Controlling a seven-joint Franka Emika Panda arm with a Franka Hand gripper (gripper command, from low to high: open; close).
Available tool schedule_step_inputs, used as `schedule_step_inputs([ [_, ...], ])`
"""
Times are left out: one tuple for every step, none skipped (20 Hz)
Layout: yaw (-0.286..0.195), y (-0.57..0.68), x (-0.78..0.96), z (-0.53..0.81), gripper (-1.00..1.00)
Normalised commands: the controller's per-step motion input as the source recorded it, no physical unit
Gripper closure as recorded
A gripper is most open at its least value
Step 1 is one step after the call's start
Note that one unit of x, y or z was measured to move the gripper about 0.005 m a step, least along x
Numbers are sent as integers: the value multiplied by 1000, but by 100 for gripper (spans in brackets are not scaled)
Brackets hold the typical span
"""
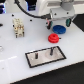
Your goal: Insert the blue gear onto the right peg, followed by the red gear
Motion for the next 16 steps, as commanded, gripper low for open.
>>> schedule_step_inputs([
  [0, 139, -296, -245, -100],
  [0, 139, -217, -271, -100],
  [0, 161, -216, -224, -100],
  [0, 135, -218, -205, -100],
  [0, 99, -289, -108, -100],
  [0, 99, -197, -38, -100],
  [0, 104, -83, -59, -100],
  [0, 121, -337, -155, 100],
  [0, 46, -50, -48, 100],
  [0, 69, -71, -6, 100],
  [0, 24, -21, 17, 100],
  [0, 59, -94, -92, 100],
  [0, 115, -161, -43, 100],
  [0, -69, -169, -155, 100],
  [0, 56, 25, -71, -100],
  [0, 33, -195, -100, 100],
])
